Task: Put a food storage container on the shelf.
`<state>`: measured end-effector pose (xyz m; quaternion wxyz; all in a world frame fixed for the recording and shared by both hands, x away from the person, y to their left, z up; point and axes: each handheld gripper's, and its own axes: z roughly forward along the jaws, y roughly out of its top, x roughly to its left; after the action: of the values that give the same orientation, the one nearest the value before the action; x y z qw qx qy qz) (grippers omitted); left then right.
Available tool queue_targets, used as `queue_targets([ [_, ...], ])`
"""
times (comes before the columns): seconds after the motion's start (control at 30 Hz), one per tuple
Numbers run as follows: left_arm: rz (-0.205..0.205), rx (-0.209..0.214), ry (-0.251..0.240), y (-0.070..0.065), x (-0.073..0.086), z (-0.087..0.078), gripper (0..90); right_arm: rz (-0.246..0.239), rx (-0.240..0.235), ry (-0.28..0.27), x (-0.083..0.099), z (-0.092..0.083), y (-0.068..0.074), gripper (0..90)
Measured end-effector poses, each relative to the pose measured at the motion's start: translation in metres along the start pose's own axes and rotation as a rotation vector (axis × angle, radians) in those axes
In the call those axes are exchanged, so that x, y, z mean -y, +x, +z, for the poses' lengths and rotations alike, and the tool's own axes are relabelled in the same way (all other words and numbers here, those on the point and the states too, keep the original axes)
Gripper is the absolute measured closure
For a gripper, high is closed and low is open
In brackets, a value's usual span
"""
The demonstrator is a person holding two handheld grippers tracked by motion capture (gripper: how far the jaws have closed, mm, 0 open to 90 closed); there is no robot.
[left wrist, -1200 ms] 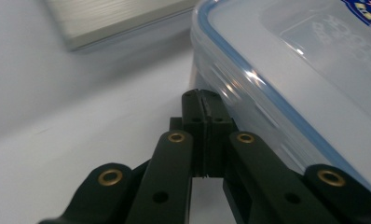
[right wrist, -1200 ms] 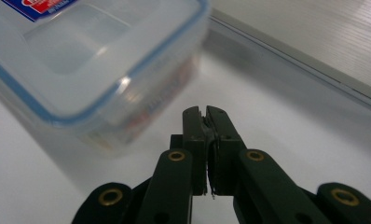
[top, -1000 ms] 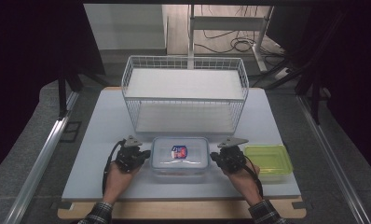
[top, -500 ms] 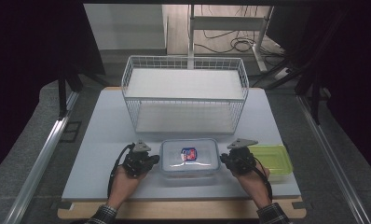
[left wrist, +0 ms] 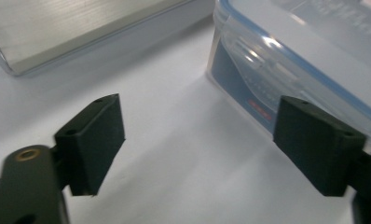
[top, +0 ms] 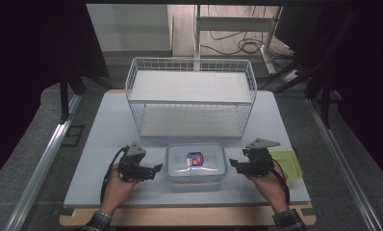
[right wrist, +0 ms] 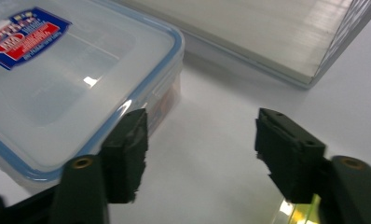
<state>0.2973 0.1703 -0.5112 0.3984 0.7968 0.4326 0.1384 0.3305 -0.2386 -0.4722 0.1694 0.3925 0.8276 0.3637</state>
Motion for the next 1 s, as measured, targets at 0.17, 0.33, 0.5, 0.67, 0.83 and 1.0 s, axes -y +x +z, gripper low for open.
queue_targets([
  [0.17,-0.013,0.049,-0.054,0.006,-0.001,-0.007,11.0,0.026,-0.038,-0.039,-0.002,-0.005,-0.004,19.5],
  [0.33,-0.024,0.065,-0.053,0.0,-0.01,-0.013,9.9,0.036,-0.115,-0.063,-0.005,-0.007,-0.002,13.8],
  [0.5,-0.029,0.111,-0.018,-0.009,-0.018,-0.009,6.5,0.032,-0.149,-0.049,-0.008,0.0,0.006,12.4],
  [0.67,-0.055,0.206,-0.018,-0.015,-0.024,-0.003,1.8,0.043,-0.177,-0.016,-0.01,0.007,0.016,6.0],
  [0.83,-0.064,0.258,0.008,-0.019,-0.028,0.009,1.9,0.085,-0.22,0.015,-0.013,0.017,0.019,3.3],
  [1.0,-0.07,0.284,0.057,-0.02,-0.028,0.026,1.5,0.119,-0.271,0.072,-0.016,0.031,0.02,3.0],
])
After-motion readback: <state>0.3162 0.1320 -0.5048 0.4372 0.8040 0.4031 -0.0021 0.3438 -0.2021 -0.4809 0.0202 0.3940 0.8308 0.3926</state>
